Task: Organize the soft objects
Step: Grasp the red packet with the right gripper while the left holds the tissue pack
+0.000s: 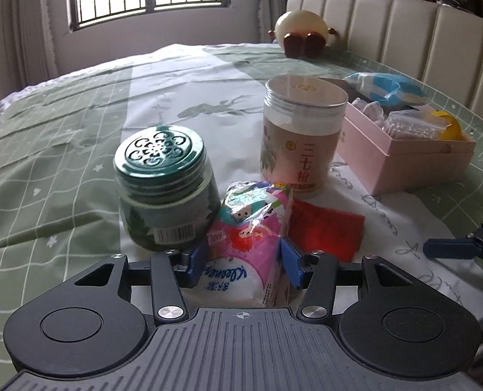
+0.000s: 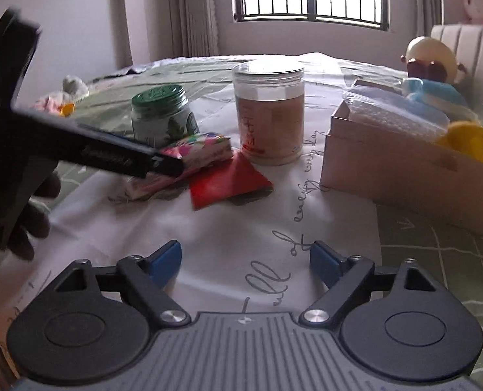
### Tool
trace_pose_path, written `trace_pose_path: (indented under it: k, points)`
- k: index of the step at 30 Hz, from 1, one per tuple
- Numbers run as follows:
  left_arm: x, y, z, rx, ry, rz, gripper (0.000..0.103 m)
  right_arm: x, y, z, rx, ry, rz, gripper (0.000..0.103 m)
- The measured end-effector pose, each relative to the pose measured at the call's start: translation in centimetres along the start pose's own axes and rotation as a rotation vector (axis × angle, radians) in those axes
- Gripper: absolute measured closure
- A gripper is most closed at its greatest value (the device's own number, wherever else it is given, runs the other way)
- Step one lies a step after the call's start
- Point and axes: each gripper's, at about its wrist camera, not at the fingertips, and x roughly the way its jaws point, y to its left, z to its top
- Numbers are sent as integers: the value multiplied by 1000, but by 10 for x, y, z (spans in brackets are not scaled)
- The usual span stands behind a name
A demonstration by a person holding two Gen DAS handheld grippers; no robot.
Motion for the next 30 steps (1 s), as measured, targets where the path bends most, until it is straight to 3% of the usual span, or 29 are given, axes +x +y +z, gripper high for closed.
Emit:
trace_pose_path:
  k: [8, 17, 21, 28, 30]
  points:
    - [4, -9, 2, 30, 21, 3, 46, 2, 1, 3, 0, 5, 11, 12]
    - [-27, -7, -9, -33, -30, -131, 48, 2, 4, 2, -6, 2, -1, 12]
    - [-38, -2, -7, -76, -101, -68, 48, 2, 4, 2, -7, 2, -4, 12]
    - [-1, 6, 4, -161, 0, -98, 48, 2, 3, 1, 0, -1, 4, 12]
    - [8, 1, 5, -161, 18, -117, 43, 2, 3, 1, 0, -2, 4, 12]
